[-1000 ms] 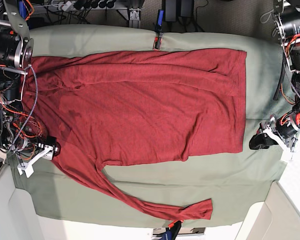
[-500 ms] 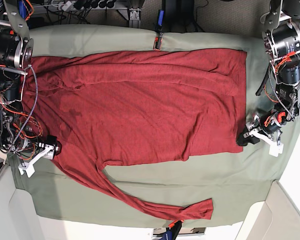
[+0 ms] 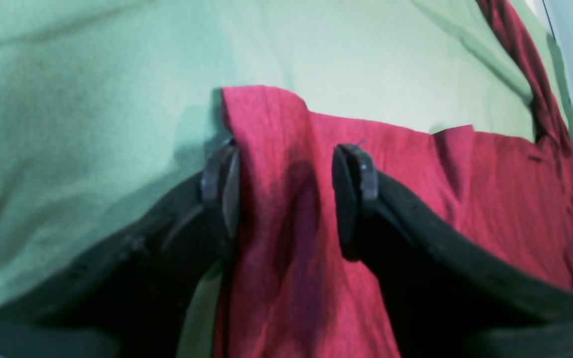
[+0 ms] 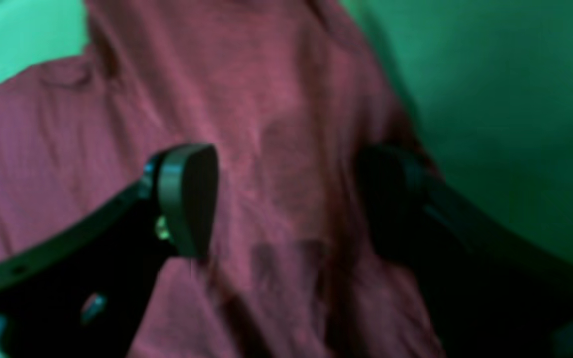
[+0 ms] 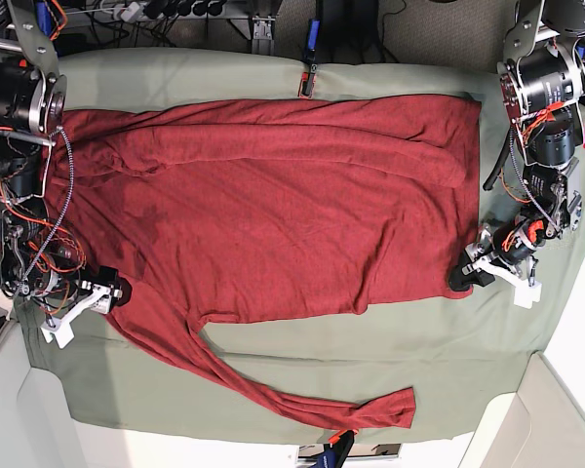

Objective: Fold the T-shirt properly
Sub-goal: 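Move both grippers to the shirt's hem corners and grasp them, then fold the hem up over the shirt toward the collar with both grippers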

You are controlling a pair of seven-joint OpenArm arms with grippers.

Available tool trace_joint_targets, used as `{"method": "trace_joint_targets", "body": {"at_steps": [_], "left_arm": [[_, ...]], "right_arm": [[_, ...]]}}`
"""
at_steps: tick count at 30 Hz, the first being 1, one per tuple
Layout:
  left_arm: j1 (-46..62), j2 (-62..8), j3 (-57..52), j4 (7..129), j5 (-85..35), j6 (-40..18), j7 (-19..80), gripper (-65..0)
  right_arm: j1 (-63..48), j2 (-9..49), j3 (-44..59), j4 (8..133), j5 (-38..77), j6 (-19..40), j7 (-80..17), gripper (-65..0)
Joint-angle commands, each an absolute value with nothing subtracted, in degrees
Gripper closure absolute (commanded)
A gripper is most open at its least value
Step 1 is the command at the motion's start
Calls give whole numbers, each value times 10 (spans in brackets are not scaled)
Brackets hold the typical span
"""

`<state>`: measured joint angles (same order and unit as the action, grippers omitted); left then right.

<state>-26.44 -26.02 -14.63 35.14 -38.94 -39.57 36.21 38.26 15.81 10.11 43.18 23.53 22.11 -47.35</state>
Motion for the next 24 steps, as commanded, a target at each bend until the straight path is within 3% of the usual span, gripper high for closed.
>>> {"method": "trace_joint_targets", "body": {"at_steps": [1,4,9,11,15,24], "left_arm": [[-276,-265,-146,357,-386,-400,382,-304],[-276,-265,-146,357,-386,-400,390,-200],[-276,-265,-146,357,-387,-400,390,-100],[-276,-265,-146,357,-387,-400,390,-48],[-276,-269,-146,357,-387,-400,390,0],[-270,-296,-146,426,-427,-400,474,0]], "right_arm": [[401,156,103,440,234,229,-467,-445],[401,142,103,440,206,227,-467,-445],[401,133,103,440,166,220,-467,-431],[401,133,103,440,144,211,-463,-325],[401,133,103,440,128,208,-463,-5],[401,156,103,457,129,215,-473,0]]}}
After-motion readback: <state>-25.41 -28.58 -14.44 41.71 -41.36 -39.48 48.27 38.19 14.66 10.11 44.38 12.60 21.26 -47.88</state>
